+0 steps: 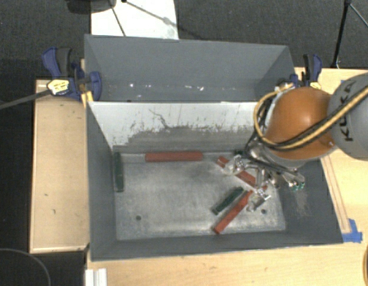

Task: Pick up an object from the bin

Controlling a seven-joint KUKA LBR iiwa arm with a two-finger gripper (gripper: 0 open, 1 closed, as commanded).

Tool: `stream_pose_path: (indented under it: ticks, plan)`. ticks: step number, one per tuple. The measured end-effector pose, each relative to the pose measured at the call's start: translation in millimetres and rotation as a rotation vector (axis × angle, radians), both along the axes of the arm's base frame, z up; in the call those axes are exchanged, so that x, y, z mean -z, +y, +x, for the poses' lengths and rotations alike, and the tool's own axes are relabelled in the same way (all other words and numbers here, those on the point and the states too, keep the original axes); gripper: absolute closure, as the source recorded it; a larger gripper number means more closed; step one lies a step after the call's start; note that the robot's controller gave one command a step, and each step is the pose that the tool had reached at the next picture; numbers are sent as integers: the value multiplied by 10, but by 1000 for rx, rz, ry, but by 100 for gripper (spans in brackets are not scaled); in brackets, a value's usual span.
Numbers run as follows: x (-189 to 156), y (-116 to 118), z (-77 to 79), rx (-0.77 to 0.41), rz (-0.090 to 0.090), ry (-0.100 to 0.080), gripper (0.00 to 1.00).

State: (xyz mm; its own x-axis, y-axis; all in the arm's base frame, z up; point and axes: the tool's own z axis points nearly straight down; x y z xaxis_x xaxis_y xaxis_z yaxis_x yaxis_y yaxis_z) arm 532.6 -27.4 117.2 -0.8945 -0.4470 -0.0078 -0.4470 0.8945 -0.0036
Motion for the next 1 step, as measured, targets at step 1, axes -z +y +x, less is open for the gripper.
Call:
stream_pose_path:
  ticks: [1]
  plan:
    - [425, 123, 22, -188, 2, -7, 100]
